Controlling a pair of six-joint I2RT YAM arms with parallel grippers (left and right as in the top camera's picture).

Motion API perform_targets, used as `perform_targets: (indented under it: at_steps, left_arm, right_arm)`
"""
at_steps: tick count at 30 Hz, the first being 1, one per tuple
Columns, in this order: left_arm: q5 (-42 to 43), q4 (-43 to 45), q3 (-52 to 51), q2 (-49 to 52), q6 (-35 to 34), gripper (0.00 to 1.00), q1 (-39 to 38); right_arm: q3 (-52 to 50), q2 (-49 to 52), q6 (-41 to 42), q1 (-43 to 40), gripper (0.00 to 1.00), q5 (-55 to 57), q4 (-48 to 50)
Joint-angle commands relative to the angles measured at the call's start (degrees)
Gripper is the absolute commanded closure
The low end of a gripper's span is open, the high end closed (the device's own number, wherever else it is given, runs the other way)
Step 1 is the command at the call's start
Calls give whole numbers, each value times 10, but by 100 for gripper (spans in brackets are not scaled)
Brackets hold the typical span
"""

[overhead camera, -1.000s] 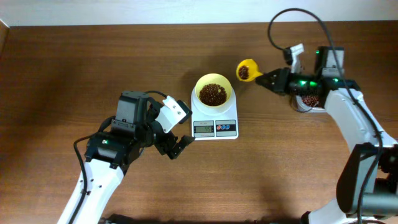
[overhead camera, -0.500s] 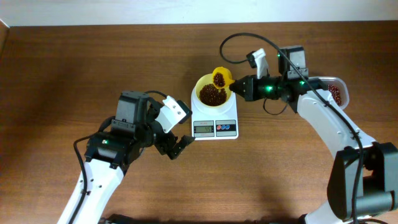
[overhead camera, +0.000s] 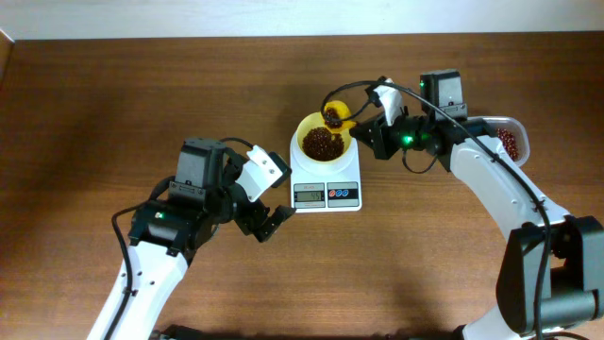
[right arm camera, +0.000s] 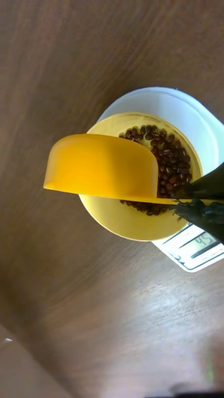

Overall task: Scoop item into bowl and weigh 50g on scale
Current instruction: 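Carry the scoop over the yellow bowl and tip beans in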

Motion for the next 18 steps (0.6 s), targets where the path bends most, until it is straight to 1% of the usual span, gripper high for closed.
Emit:
perform_targets:
  at_steps: [1,3,7,13,15,18]
  left_arm:
    - [10,1,-4,1,-5,1,2]
    - [10,1,-4,1,-5,1,2]
    - [10,1,-4,1,-5,1,2]
    - [10,1,-4,1,-5,1,2]
    - [10,1,-4,1,-5,1,2]
    - [10,1,-4,1,-5,1,2]
  right_arm:
    - [-1,3,-83,5,96,0,2]
    - [-1,3,-115,5,96,0,2]
    - [-1,4,-150,5,96,0,7]
    - [-1,5,-166,3,96,2,31]
    - [-1,5,-197,3,96,2,33]
    - [-1,5,-201,4,96,2,31]
